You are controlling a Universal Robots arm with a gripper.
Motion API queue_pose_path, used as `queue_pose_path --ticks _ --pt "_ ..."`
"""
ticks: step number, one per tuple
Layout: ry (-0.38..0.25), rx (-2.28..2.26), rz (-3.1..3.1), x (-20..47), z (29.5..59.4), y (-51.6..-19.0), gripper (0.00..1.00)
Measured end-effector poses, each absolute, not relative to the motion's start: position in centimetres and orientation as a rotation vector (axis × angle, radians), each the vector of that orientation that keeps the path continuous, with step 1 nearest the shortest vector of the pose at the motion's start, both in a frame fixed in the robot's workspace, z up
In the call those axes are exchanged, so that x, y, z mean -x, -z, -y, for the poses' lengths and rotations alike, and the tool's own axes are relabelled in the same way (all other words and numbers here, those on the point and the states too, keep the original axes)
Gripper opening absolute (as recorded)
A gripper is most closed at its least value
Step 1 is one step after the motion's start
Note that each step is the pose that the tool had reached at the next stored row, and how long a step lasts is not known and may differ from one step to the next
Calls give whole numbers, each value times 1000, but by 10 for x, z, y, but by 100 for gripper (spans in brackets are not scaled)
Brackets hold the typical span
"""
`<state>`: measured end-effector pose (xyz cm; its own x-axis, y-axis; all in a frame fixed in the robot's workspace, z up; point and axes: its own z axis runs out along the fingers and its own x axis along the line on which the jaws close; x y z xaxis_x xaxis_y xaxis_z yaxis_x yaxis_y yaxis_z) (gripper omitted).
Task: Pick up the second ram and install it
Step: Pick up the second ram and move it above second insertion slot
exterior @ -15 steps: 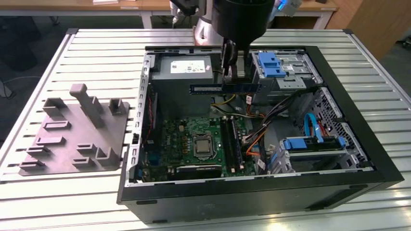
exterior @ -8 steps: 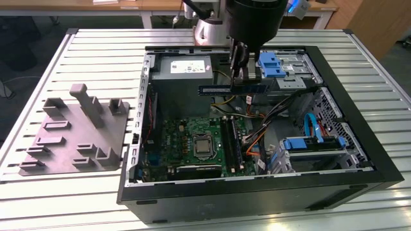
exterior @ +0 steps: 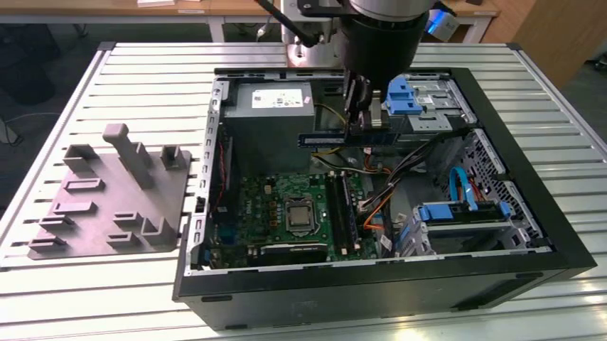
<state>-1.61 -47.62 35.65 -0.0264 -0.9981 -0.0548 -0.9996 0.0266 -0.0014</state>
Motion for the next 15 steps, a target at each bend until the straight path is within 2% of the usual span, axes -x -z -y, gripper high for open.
queue_pose_path --ticks 15 --pt "-58 2163 -2221 27 483 -329 14"
